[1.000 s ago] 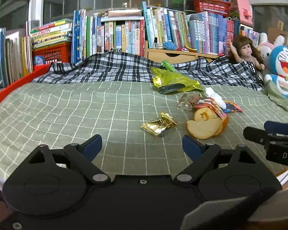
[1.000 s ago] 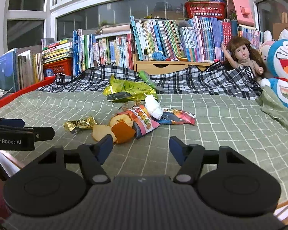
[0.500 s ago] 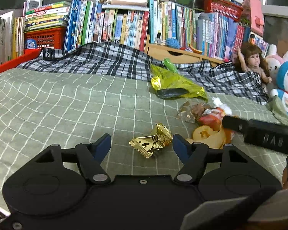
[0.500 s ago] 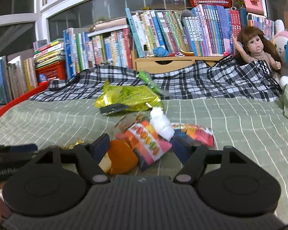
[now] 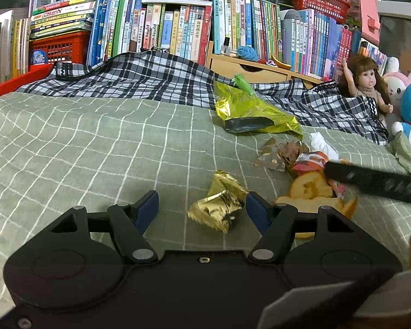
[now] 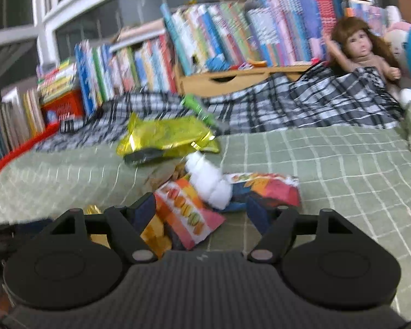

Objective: Collect trash
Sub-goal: 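Grasp the gold foil wrapper with the left gripper while the right grasps the colourful snack packet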

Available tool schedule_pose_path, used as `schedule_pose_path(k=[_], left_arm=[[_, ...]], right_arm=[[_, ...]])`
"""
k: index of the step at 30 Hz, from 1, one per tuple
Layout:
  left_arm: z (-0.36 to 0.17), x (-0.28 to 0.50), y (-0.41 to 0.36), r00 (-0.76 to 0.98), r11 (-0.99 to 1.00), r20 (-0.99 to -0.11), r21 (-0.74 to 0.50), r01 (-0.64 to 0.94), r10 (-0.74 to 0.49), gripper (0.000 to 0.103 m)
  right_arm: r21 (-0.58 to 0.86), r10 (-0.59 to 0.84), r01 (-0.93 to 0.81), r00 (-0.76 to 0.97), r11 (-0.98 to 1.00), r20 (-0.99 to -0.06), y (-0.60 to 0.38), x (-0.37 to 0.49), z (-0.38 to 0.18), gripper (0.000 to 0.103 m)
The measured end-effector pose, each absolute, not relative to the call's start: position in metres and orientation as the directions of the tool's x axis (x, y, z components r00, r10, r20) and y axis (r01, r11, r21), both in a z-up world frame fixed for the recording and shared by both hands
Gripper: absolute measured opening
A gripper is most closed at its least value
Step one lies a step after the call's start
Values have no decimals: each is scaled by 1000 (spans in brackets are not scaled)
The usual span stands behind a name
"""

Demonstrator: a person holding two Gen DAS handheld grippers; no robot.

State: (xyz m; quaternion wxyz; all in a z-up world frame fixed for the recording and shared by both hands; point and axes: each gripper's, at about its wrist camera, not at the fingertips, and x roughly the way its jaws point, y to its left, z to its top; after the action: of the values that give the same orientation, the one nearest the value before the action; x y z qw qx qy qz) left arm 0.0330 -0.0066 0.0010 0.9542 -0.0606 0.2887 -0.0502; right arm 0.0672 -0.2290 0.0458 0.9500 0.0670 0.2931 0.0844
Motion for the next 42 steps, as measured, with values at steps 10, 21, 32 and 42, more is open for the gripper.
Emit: schedule_pose_path(k=[10, 21, 32, 42], left_arm=[[7, 51, -10, 796, 982, -585, -176, 65, -158, 26], [25, 26, -5, 840, 988, -525, -132, 80, -138, 26], [38, 1, 2, 854, 986, -497, -141, 91, -150, 26], [40, -10, -3, 848, 984, -501, -132, 120, -170, 27]], right_arm=[[191, 269, -194, 783, 962, -561, -215, 76, 43, 51], [241, 246, -144, 845, 960, -475, -241, 50, 60, 40], [245, 211, -116, 887, 963, -412, -254, 28, 73, 40], [242, 189, -84, 871, 967, -453, -259, 32, 70, 64]])
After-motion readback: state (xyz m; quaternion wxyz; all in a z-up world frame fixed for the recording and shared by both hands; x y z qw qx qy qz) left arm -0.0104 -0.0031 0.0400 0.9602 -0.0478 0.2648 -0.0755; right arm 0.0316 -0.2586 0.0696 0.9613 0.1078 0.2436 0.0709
